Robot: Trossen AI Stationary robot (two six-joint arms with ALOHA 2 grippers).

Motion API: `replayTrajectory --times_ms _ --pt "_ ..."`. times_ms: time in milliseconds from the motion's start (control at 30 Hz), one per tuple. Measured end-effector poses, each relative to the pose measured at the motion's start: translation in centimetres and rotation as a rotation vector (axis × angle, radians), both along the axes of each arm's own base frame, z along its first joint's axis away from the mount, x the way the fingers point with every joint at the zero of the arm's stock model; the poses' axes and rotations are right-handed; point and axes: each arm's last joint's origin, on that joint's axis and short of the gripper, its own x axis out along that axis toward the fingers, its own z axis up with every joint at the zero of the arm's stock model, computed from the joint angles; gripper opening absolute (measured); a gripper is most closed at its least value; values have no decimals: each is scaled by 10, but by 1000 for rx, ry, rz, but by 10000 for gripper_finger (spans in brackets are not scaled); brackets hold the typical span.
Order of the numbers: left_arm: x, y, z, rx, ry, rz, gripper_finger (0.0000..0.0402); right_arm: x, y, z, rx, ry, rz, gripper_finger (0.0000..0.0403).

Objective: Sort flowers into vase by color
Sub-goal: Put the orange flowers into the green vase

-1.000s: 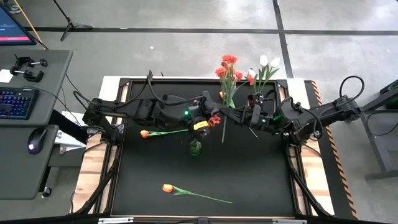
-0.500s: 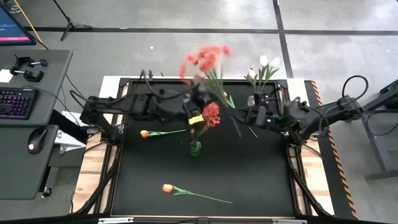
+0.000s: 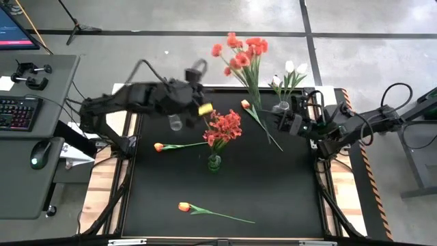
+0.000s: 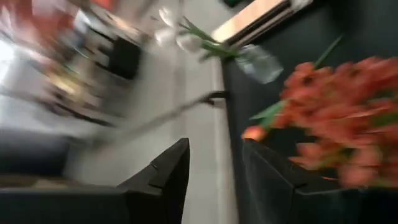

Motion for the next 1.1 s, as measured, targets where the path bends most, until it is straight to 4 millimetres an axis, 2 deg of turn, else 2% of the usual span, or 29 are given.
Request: replayTrajectory --times_ms 100,267,367,433,600,700,800,933,1000,1100 --pt "-23 17 4 -251 -54 62 139 -7 -2 -6 -61 100 -11 5" --pt "-55 21 0 -446 -187 53 132 -20 -7 -38 -126 464 -40 6" --pt "-73 17 -14 -517 -307 34 131 -28 -9 -57 -82 650 -58 3" --pt "-84 13 -28 -572 -395 34 131 -31 -7 -61 -76 683 -45 3" --pt "-106 -1 -68 -762 -604 18 131 -21 7 -47 -191 539 49 2" --pt "-112 -10 -90 -847 -718 27 131 -11 13 -41 -314 355 44 2" --pt "-111 -18 -105 -914 -868 -2 131 5 17 -44 -431 143 -22 1" --pt "-100 -28 -107 -958 -1038 -112 132 30 18 -54 -542 -83 -101 1" --pt "-92 -33 -108 -914 -1013 -155 138 46 18 -60 -578 -130 -108 1" --pt "-77 -38 -104 -872 -961 -197 155 74 20 -69 -606 -112 -82 1"
